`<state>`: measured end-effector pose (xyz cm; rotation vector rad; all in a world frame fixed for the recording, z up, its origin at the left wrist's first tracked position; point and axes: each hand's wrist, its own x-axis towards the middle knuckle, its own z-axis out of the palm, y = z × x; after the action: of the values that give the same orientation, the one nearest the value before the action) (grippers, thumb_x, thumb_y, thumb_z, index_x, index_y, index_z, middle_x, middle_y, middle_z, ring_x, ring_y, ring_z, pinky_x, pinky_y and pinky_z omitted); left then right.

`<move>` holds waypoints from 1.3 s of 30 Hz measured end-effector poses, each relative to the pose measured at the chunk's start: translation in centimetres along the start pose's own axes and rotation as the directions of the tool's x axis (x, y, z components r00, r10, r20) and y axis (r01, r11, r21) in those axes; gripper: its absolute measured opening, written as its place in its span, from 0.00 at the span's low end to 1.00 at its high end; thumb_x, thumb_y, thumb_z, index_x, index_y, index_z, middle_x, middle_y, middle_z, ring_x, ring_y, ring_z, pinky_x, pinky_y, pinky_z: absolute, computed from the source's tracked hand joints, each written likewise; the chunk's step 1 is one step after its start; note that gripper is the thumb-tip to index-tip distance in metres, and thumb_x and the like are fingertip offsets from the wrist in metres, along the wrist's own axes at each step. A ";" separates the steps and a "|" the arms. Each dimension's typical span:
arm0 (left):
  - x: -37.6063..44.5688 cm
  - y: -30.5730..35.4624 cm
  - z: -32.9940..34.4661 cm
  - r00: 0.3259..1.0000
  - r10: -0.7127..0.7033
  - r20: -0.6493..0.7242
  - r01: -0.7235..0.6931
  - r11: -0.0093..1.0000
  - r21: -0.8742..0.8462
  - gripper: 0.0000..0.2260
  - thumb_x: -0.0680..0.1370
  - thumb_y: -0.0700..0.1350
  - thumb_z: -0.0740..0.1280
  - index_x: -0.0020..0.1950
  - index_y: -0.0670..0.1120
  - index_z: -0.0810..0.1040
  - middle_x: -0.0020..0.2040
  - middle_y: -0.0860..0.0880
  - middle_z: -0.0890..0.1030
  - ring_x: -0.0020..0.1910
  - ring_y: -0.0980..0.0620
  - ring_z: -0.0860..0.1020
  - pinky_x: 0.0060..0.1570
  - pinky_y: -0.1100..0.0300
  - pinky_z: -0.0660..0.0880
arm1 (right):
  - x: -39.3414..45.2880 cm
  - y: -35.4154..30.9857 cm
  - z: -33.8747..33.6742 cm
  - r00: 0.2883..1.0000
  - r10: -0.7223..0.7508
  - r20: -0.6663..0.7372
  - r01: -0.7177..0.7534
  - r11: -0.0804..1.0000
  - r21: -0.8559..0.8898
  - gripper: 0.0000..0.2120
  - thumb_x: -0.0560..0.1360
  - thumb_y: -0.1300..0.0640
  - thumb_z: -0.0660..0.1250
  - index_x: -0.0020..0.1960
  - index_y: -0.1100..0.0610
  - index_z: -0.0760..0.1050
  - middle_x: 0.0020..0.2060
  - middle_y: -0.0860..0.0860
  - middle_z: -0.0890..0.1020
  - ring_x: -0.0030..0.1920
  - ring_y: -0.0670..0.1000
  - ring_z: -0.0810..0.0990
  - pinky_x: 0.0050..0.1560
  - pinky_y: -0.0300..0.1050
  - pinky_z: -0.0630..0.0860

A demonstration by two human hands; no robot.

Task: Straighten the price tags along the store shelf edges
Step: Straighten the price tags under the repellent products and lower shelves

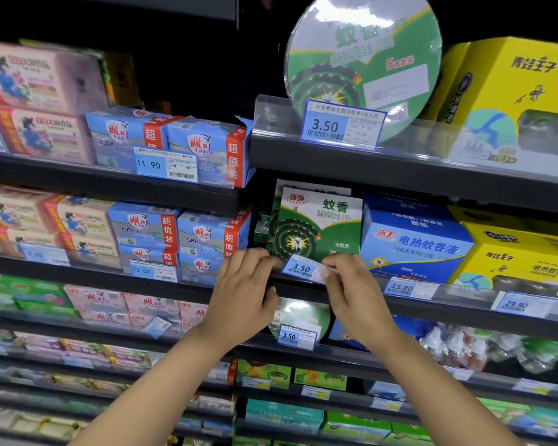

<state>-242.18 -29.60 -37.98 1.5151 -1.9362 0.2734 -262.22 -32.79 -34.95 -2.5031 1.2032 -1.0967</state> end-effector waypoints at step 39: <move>-0.9 -0.3 0.7 1.000 0.021 0.012 -0.021 0.999 0.036 0.21 0.69 0.44 0.63 0.62 0.44 0.72 0.58 0.48 0.72 0.59 0.47 0.68 0.60 0.54 0.64 | 1.2 1.8 0.1 0.976 -0.218 0.020 0.211 0.910 -0.357 0.15 0.69 0.69 0.68 0.55 0.59 0.80 0.42 0.52 0.80 0.43 0.55 0.75 0.42 0.51 0.75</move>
<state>-242.09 -29.37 -39.08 1.5236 -1.9674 0.3108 -262.75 -34.85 -35.07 -2.9674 1.2539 -1.0286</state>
